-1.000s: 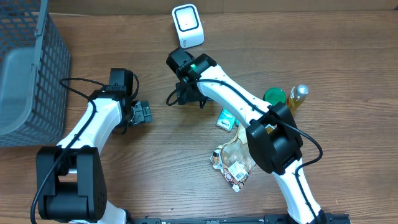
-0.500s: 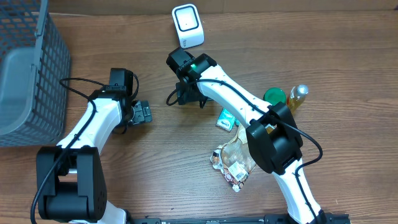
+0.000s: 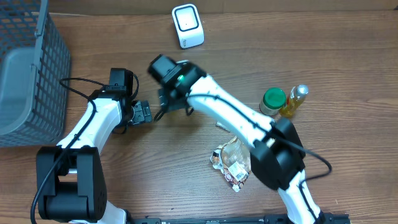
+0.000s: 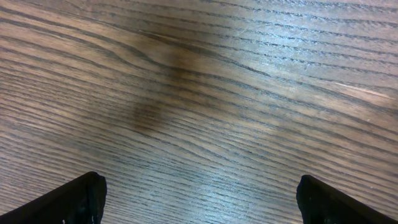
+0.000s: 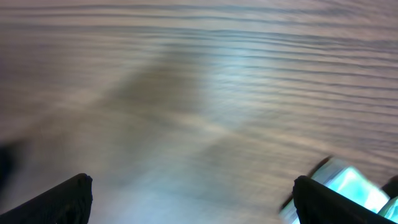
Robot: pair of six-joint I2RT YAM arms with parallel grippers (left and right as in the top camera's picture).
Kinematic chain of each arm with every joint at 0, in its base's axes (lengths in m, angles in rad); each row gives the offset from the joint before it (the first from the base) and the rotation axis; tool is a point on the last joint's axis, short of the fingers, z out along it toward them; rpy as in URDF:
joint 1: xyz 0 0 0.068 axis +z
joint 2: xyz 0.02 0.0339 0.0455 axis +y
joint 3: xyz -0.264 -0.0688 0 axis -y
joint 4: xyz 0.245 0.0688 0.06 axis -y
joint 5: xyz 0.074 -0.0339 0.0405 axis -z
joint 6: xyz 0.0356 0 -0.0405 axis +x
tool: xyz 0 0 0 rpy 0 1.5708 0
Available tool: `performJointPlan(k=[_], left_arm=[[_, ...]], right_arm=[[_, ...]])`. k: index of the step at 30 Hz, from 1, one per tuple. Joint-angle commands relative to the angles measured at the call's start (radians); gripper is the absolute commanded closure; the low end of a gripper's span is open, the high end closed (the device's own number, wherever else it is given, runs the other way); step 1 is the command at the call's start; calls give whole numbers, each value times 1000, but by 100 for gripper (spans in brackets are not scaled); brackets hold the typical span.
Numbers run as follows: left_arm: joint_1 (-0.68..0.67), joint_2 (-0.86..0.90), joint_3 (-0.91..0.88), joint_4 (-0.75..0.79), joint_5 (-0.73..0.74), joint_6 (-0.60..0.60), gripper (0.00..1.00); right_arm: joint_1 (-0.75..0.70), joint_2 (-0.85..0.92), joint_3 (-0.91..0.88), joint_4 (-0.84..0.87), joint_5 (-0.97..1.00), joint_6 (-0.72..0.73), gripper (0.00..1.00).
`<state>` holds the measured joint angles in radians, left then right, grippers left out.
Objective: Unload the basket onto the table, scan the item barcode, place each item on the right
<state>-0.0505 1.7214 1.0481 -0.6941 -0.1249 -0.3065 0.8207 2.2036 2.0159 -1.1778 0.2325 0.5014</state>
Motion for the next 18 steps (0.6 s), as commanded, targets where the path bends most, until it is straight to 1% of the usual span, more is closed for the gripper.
performJointPlan(k=[1, 8, 18], left_arm=[[-2, -6, 13, 0, -13, 18, 0], [-2, -6, 13, 0, -13, 18, 0], [-2, -6, 13, -1, -13, 18, 0]], right_arm=[[60, -117, 9, 3, 1, 7, 0], [122, -300, 9, 3, 1, 7, 0], [121, -535, 9, 3, 1, 7, 0]])
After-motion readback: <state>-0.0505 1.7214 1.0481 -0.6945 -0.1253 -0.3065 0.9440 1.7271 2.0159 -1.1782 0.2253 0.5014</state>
